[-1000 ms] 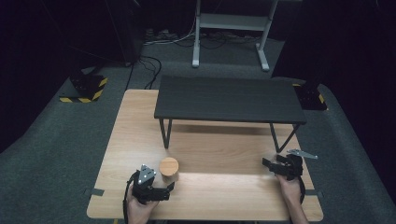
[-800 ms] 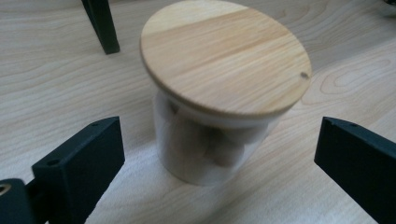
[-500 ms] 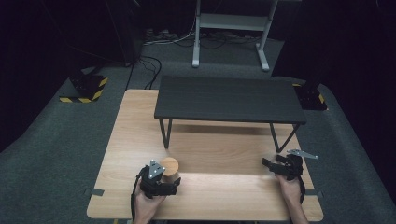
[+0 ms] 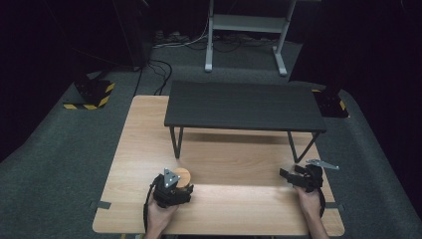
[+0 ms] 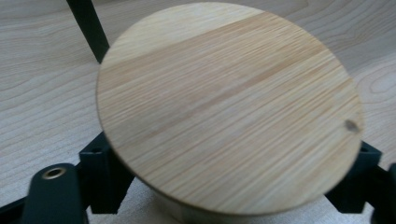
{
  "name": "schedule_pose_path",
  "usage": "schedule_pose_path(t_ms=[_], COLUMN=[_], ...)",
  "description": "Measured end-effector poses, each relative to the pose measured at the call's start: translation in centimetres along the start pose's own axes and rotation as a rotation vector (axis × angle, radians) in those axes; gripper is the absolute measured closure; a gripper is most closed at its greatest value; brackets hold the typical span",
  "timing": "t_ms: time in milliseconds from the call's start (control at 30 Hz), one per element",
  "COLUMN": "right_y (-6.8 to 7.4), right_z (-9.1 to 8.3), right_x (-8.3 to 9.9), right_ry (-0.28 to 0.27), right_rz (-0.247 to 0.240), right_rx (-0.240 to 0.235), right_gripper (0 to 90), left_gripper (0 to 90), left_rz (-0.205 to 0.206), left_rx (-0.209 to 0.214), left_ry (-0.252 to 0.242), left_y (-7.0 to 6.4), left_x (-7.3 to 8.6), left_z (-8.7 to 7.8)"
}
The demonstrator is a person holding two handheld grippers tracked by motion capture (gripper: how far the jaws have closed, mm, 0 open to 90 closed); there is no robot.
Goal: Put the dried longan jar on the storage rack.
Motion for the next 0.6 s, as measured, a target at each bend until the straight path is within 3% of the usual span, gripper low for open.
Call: schedule_pose_path(t_ms=[100,367,600], right_y=[0.0,0.0,0.0], right_z=[0.0,0.0,0.0], right_x=[0.0,0.0,0.0], right_ry=[0.0,0.0,-0.001], right_rz=[0.001,0.0,0.003], right_rx=[0.0,0.001,0.0], right_gripper=[14.0,14.0,14.0], left_gripper=[23.5,25.3,25.5], left_rz=[-0.002,0.042,0.044], left_rx=[-0.003,-0.029,-0.029], left_ry=[-0.004,-0.006,-0.002], left_y=[0.0,-0.8,-1.0], left_x=[0.1,0.0,-0.1], left_z=[0.1,0.1,0.1])
Point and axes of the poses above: each handheld gripper's, and its own axes: z roughly forward along the jaws, x roughly out of its underside, y roughly to its left, the point moved 2 cm from there along z, roughly forward along the jaws, and after that the axes turned 12 degrees about -y, right-handed, at the moved point
